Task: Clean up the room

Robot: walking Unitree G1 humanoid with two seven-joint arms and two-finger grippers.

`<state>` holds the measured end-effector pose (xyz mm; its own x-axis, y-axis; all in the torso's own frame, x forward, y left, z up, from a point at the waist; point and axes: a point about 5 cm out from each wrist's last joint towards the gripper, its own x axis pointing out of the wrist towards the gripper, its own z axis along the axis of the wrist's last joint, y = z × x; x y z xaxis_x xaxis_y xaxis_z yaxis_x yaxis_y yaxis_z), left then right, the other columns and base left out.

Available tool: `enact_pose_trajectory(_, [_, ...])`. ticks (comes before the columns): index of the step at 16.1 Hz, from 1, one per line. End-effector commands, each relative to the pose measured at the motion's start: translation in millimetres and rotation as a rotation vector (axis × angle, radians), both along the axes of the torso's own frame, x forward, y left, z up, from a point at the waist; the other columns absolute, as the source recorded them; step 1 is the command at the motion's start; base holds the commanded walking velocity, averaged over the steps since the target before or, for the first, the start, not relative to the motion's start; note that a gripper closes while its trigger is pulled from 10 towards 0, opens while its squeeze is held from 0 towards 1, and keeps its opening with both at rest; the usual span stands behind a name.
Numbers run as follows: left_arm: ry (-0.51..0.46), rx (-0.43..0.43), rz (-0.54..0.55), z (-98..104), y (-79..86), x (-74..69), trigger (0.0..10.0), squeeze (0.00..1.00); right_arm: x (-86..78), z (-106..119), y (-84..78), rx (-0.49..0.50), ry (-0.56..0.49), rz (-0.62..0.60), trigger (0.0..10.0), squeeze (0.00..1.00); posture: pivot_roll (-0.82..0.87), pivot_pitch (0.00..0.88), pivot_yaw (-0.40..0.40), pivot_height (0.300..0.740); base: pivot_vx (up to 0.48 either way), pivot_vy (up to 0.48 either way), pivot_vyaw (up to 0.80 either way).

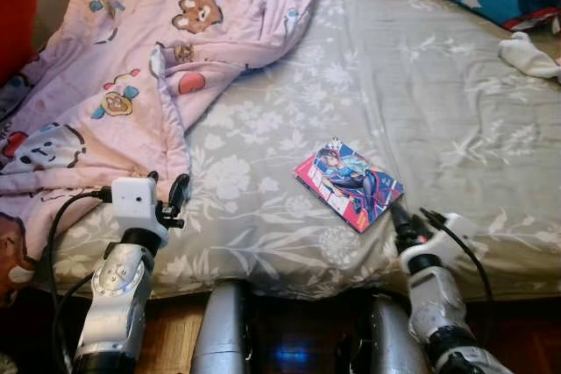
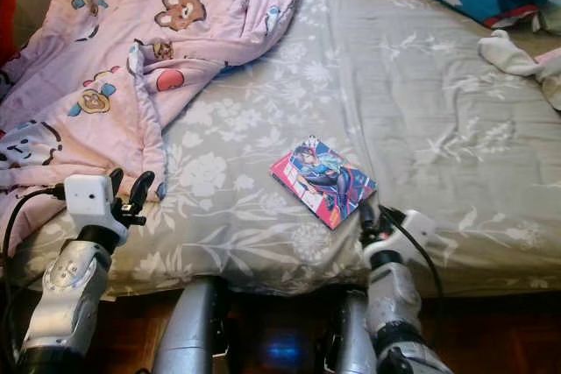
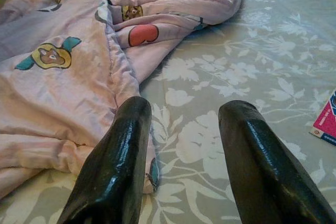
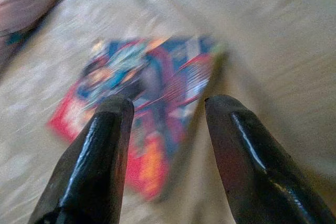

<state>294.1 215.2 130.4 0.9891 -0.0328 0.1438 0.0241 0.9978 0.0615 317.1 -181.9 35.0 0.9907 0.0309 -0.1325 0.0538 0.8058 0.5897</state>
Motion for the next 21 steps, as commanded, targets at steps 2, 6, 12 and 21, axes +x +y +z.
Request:
enact_pose_trajectory(2, [0.025,0.008,-0.006,-3,2.4,-5.4,10.0,0.0,0.7,-5,19.5,0.103,0.029,0.078,10.0,0.0,0.27,0.305,0.052,0.606,0.0,0.0,0.0])
enact_pose_trajectory(6, [0.02,0.025,-0.009,3,5.4,-10.7,10.0,0.0,8.1,-2,41.9,0.189,0.077,0.15,10.0,0.0,0.31,0.364,0.06,0.606,0.0,0.0,0.0])
enact_pose_trajectory(12, [0.04,0.036,0.016,4,11.1,-27.6,10.0,0.0,7.9,-5,32.3,0.219,0.107,0.055,10.0,1.0,0.35,0.421,0.054,0.606,0.0,0.0,0.0])
enact_pose_trajectory(21, [0.071,0.039,0.021,2,11.4,-36.2,10.0,0.0,-3.8,-15,20.7,0.241,0.091,-0.034,10.0,0.0,0.35,0.417,0.056,0.606,0.0,0.0,0.0])
